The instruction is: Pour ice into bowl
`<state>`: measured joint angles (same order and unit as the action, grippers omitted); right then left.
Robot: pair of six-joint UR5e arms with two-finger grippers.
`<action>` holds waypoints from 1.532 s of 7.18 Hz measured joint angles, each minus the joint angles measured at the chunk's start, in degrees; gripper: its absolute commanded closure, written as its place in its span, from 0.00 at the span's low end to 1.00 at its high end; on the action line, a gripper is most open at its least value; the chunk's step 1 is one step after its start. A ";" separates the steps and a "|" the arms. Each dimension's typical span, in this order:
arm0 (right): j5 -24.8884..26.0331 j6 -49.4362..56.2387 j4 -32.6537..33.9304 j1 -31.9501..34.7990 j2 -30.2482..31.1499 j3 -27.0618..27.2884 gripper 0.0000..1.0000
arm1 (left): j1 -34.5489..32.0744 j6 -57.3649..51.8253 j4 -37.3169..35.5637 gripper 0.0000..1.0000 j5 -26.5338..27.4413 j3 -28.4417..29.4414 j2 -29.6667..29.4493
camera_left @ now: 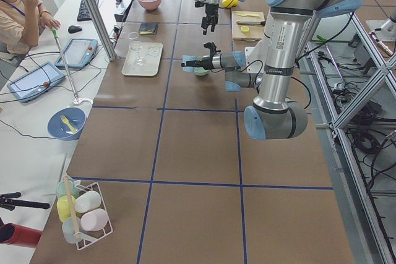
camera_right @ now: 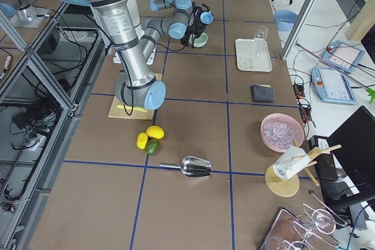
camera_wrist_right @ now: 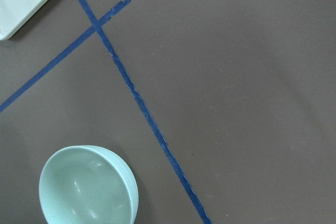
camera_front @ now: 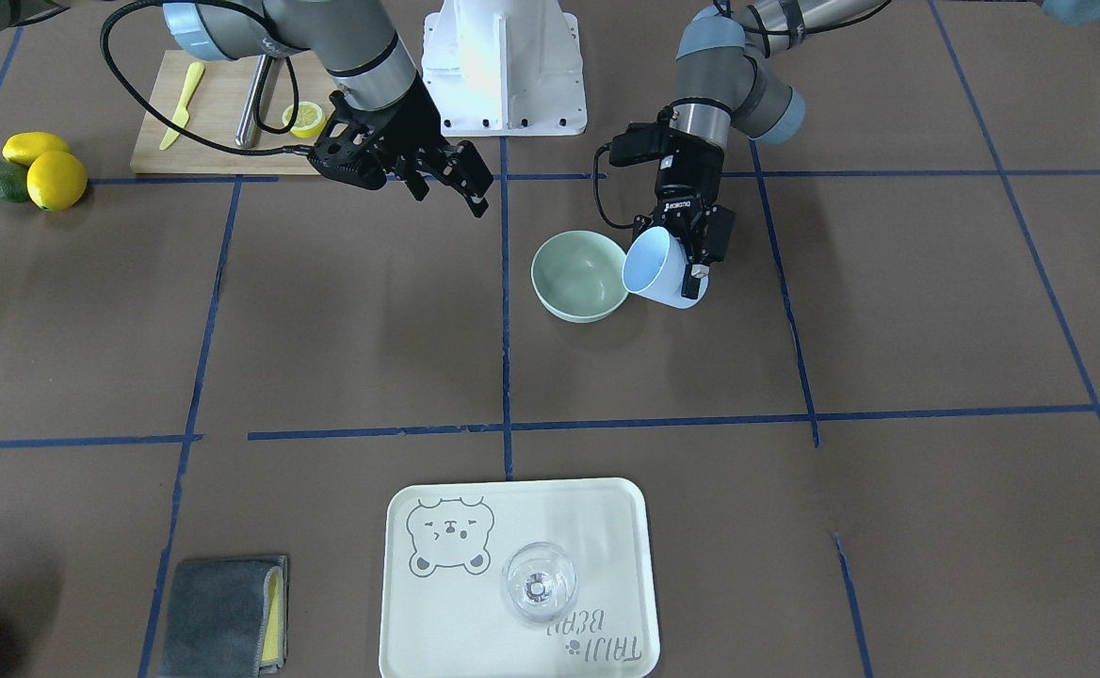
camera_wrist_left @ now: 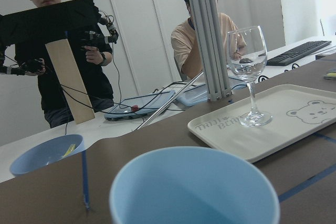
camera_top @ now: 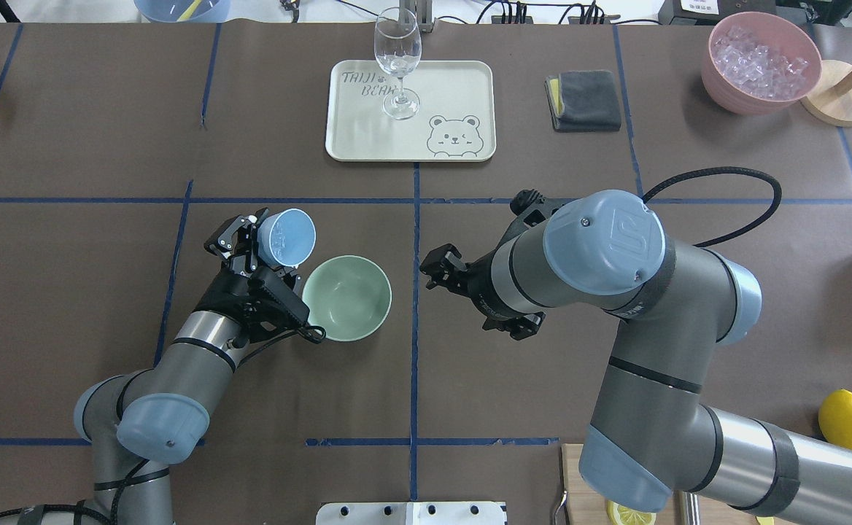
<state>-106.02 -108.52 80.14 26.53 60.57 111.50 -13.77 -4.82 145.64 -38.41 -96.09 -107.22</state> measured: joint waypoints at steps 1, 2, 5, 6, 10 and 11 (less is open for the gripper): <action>0.10 0.04 -0.04 0.04 0.11 -0.06 0.00 | 0.74 -3.32 -1.87 1.00 0.28 -0.16 -0.54; 0.16 0.05 -0.06 0.05 0.34 -0.08 0.00 | 1.15 -8.48 -5.24 1.00 1.10 -0.52 -1.00; 0.28 -0.10 -0.07 0.01 0.74 0.10 0.00 | 1.75 -25.69 -18.42 1.00 2.92 -5.23 -1.63; 0.33 -0.26 -0.07 -0.02 0.77 0.10 0.00 | 2.17 -27.88 -24.78 1.00 3.06 -6.67 -1.87; 0.68 -0.67 -0.07 0.01 2.17 0.17 0.00 | 5.33 -31.66 -42.16 1.00 7.16 -8.77 -5.36; 0.70 -0.73 -0.07 0.01 2.52 0.27 0.00 | 5.69 -31.76 -43.75 1.00 8.49 -8.61 -5.65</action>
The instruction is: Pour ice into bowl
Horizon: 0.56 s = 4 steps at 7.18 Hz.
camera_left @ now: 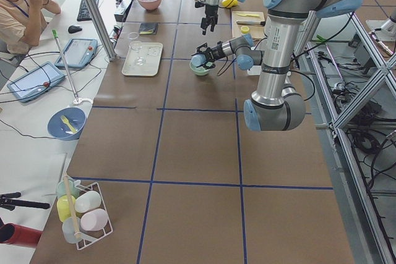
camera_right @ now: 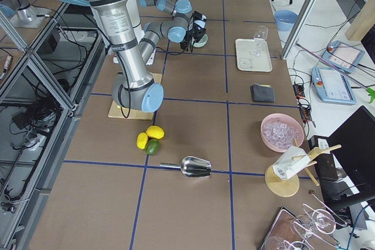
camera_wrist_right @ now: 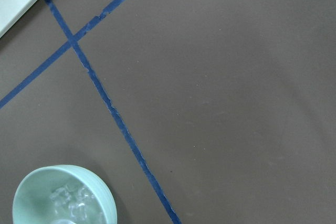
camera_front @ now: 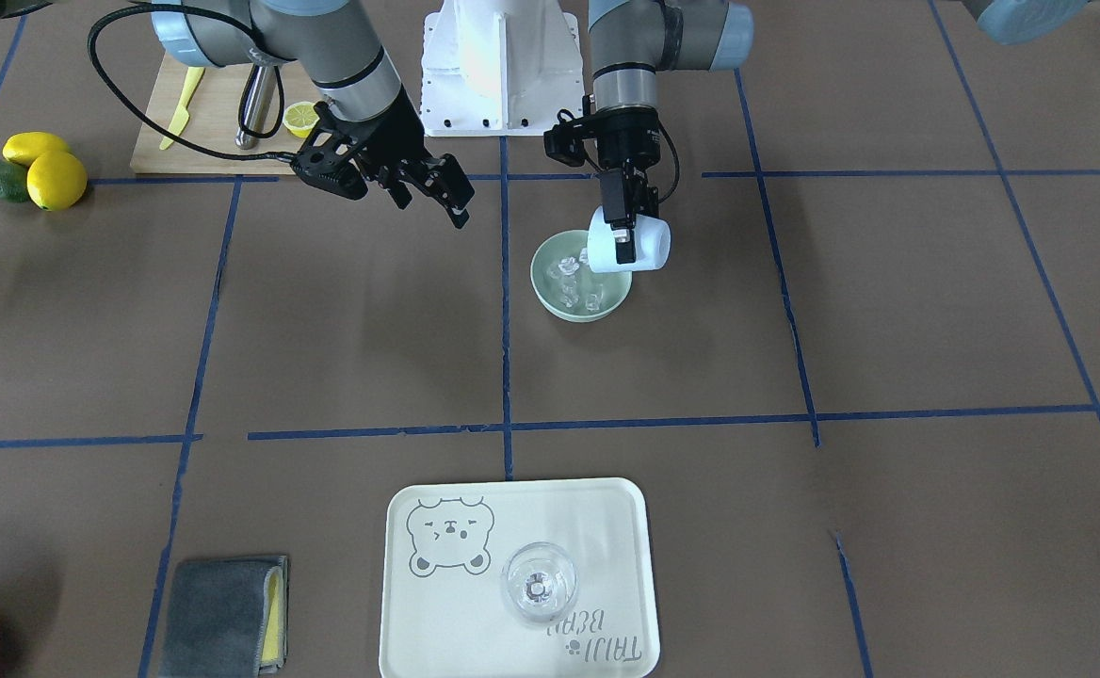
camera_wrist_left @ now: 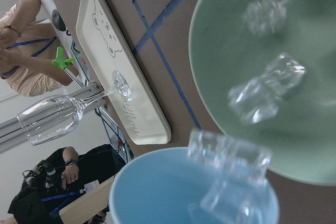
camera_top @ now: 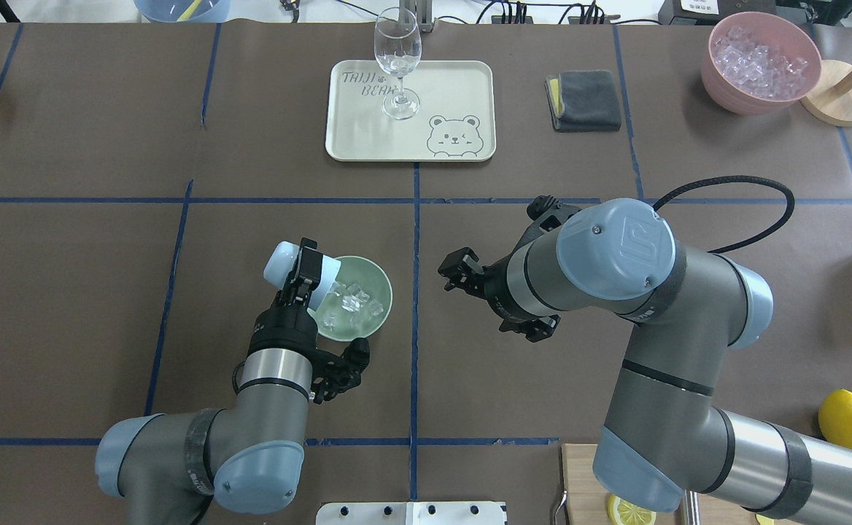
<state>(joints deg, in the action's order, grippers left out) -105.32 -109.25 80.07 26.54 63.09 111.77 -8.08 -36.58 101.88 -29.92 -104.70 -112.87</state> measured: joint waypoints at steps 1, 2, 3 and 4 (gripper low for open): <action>0.00 -0.05 0.00 -0.02 0.30 0.08 0.00 | 0.17 -0.21 -0.64 1.00 1.28 0.31 0.05; -0.02 -0.07 -0.02 -0.11 0.43 0.00 0.00 | 0.14 -0.28 -0.73 1.00 1.96 0.28 0.24; 0.00 -0.06 -0.06 -0.27 0.37 -0.23 0.00 | 0.02 0.84 -0.35 1.00 2.18 -0.02 0.52; 0.02 -0.03 -0.08 -0.44 0.24 -0.39 0.00 | -0.11 5.25 0.10 1.00 2.02 -0.33 0.81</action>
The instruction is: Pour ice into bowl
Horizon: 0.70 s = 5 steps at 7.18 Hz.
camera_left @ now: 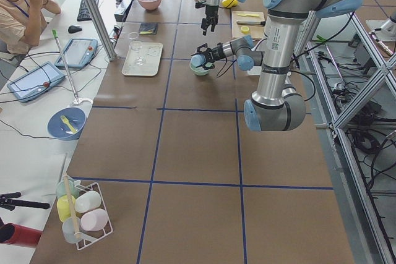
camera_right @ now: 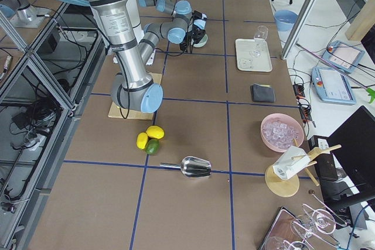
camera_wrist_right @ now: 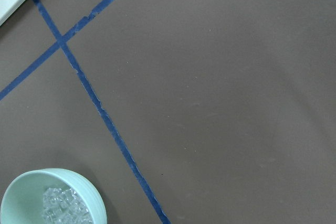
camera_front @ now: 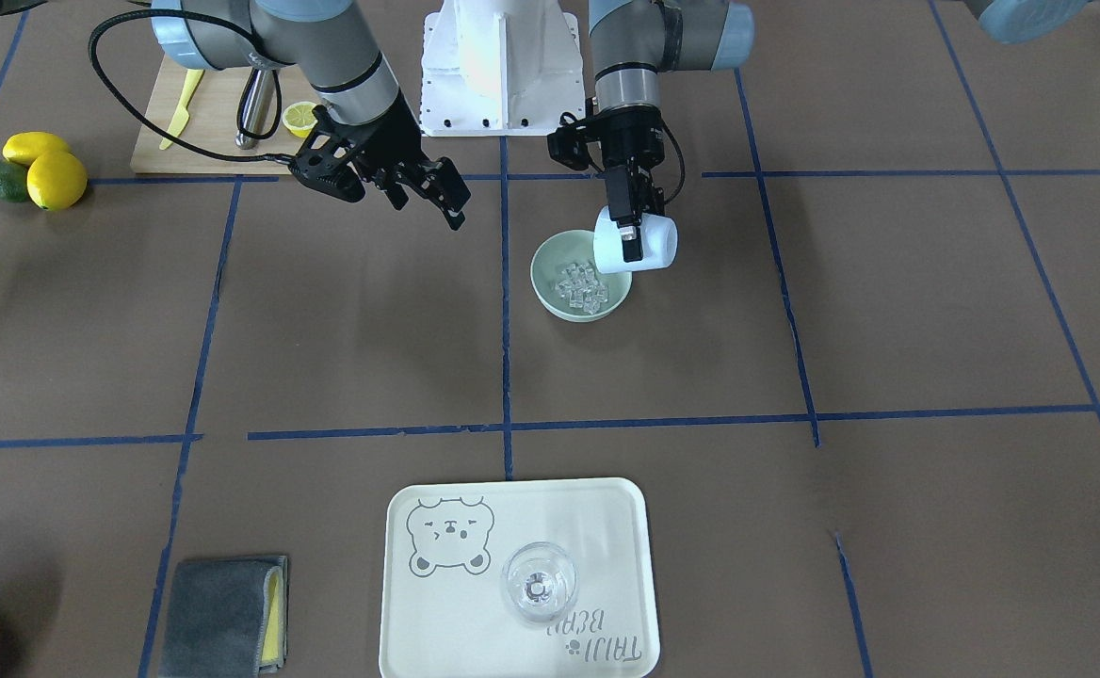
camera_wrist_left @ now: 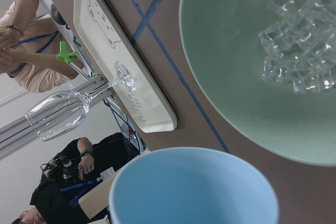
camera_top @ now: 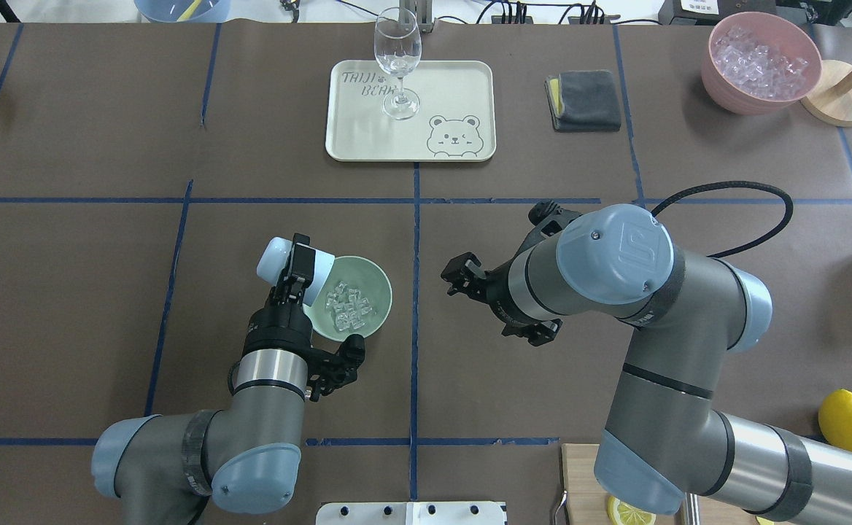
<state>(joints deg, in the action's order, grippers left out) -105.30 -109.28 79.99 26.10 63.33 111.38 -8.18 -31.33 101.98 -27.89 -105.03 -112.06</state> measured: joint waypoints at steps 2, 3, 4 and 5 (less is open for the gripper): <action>0.26 0.52 -0.03 -0.01 -0.12 -0.33 0.00 | -0.44 19.07 0.37 1.00 -3.55 -1.94 3.29; 0.69 1.34 -0.05 0.11 -0.26 -0.58 0.00 | -0.66 31.02 0.95 1.00 -5.84 -3.99 6.16; 0.86 2.30 -0.01 0.22 -0.32 -0.53 0.00 | -1.33 45.77 2.01 1.00 -8.68 -5.38 8.40; 0.84 2.80 0.02 0.27 -0.27 -0.48 0.00 | -3.13 60.59 2.54 1.00 -13.32 -6.02 9.37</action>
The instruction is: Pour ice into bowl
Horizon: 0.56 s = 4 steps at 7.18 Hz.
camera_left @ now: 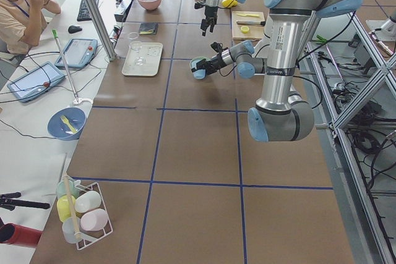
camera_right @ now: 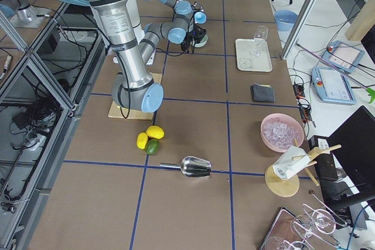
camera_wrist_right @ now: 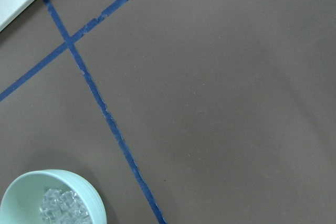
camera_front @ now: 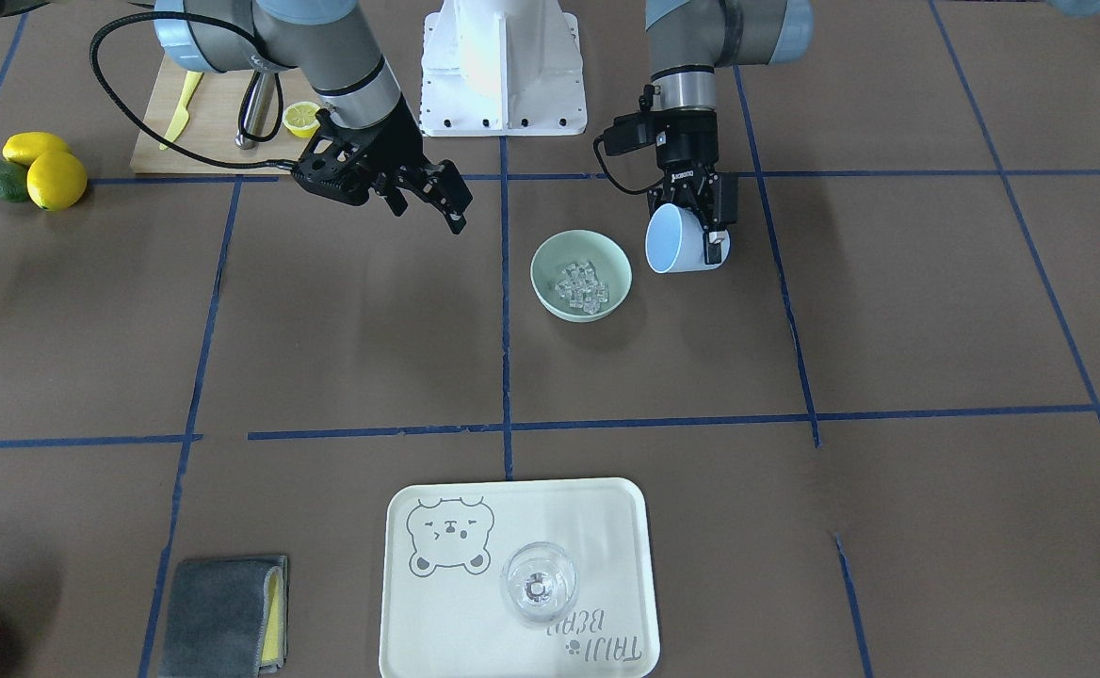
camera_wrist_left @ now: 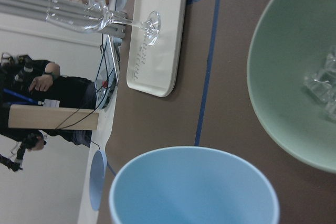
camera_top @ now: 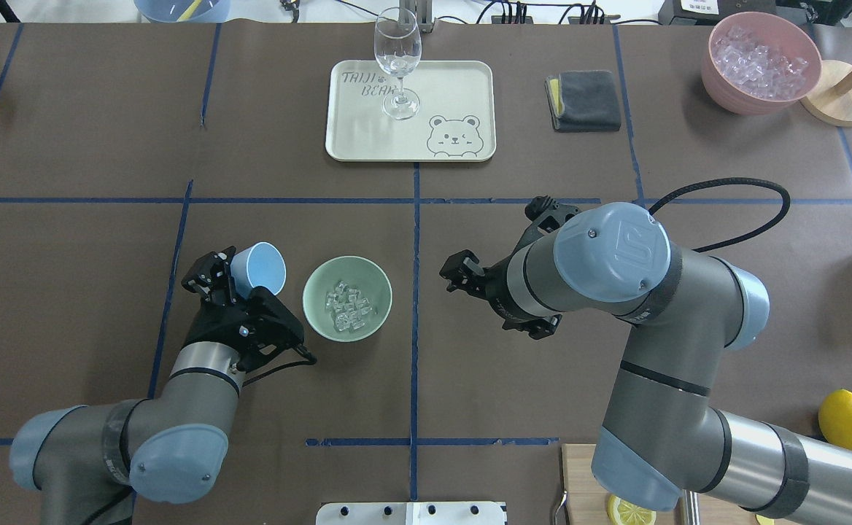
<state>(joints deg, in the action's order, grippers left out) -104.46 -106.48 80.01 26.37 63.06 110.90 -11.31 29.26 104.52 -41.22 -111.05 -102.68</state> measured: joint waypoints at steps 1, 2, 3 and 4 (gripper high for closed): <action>0.05 0.39 -0.01 0.19 0.00 -0.22 0.00 | -2.62 15.19 0.49 1.00 -4.59 -0.26 0.66; 0.10 1.21 -0.04 0.60 -0.02 -0.30 0.00 | -4.72 25.84 2.99 1.00 -6.83 -0.35 2.01; 0.15 2.38 -0.09 0.96 -0.07 -0.29 0.00 | -5.89 31.37 8.50 1.00 -7.60 -0.25 5.26; 0.19 3.31 -0.11 1.14 -0.10 -0.20 0.00 | -6.37 34.48 16.51 1.00 -7.73 0.21 10.64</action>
<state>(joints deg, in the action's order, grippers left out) -104.27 -103.17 79.90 27.51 62.95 110.71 -17.68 63.74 121.03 -48.95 -110.84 -92.04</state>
